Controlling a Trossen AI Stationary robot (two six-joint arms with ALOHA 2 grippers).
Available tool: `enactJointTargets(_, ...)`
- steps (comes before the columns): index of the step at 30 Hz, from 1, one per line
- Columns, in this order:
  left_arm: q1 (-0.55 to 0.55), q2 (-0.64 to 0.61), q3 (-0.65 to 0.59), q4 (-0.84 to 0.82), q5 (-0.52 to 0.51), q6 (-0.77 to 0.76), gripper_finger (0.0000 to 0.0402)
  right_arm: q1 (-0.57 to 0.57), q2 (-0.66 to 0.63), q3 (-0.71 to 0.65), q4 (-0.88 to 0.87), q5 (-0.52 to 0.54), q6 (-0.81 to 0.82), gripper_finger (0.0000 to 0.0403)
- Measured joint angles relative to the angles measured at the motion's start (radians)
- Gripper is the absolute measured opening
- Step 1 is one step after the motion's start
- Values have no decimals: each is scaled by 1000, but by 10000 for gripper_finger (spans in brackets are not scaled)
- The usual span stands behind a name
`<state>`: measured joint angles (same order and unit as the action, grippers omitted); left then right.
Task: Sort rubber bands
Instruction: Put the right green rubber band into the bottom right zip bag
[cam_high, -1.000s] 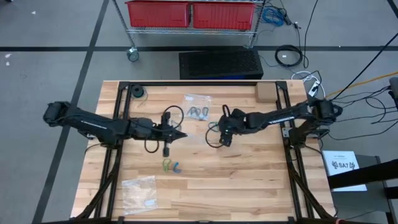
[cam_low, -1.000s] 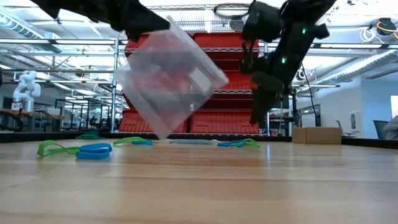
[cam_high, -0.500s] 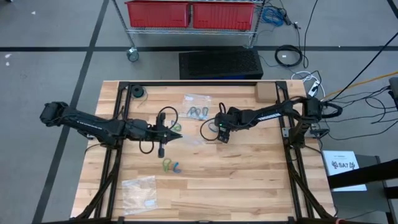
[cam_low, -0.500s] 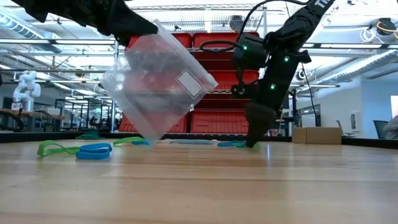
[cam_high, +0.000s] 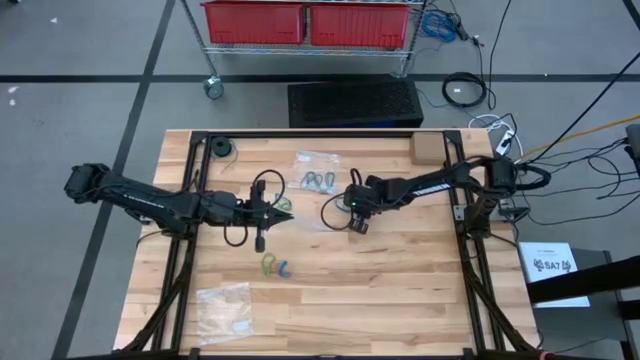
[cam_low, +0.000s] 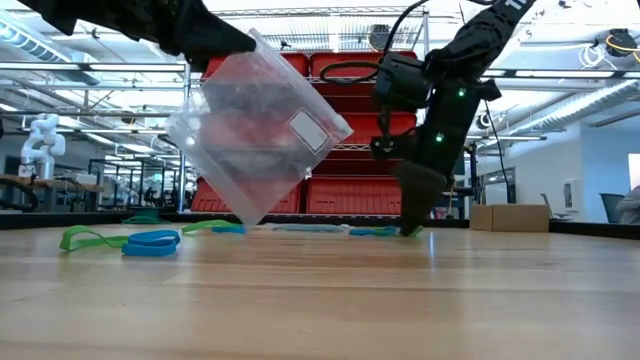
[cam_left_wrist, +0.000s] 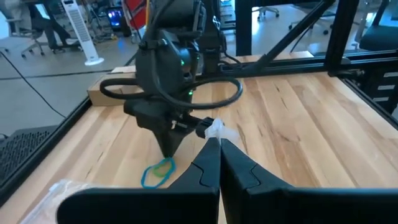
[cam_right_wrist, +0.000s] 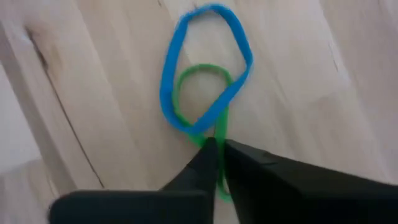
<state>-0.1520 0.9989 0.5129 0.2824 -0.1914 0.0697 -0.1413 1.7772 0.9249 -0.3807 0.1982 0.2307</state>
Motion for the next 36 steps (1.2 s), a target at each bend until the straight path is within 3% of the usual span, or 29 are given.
enactJointTargets(5,4,0,0,21,-5,19,0,31,-60,-9,-92,10,31,15)
enactJointTargets(12,23,0,0,55,-6,26,0,88,-243,-8,-220,17,124,2)
enactJointTargets(21,26,0,0,53,-5,33,0,178,-452,20,-222,104,185,0)
enactJointTargets(28,26,19,0,53,-5,22,0,244,-457,167,-128,119,103,0)
enactJointTargets(36,26,23,0,95,-4,18,0,285,-352,376,-102,119,-32,0)
